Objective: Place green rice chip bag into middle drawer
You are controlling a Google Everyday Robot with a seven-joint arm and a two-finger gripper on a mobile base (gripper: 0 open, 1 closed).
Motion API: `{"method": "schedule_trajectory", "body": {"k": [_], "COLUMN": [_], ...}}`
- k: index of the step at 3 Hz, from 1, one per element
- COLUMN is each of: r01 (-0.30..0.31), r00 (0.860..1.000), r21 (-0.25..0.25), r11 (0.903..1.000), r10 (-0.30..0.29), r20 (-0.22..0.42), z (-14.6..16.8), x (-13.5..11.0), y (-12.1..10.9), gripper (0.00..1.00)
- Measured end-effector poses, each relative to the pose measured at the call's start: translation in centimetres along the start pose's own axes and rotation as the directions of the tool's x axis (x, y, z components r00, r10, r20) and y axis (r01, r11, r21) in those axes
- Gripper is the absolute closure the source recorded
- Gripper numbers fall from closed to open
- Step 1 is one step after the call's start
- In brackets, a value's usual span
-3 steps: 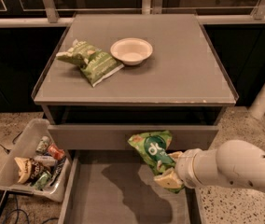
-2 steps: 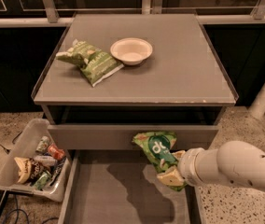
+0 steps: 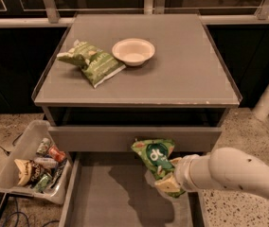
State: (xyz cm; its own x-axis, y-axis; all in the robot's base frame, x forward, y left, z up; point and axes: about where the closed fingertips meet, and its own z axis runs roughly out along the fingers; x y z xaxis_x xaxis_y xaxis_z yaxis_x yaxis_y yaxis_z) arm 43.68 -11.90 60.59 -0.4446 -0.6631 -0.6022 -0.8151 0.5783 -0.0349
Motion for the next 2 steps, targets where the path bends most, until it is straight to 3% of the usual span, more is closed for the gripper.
{"method": "schedule_trajectory", "body": {"k": [1,2], "r01": [0.008,0.022], "r00": [0.999,0.999], "r21": [-0.050,-0.080], "r11": [0.9987,0.9965], "r10": [-0.010,-0.024], "r20": [-0.033,-0.024], "z": [4.7,8.5], "x": [2.3,4.1], "y": [2.1,3.7], "gripper": [1.00,1.00]}}
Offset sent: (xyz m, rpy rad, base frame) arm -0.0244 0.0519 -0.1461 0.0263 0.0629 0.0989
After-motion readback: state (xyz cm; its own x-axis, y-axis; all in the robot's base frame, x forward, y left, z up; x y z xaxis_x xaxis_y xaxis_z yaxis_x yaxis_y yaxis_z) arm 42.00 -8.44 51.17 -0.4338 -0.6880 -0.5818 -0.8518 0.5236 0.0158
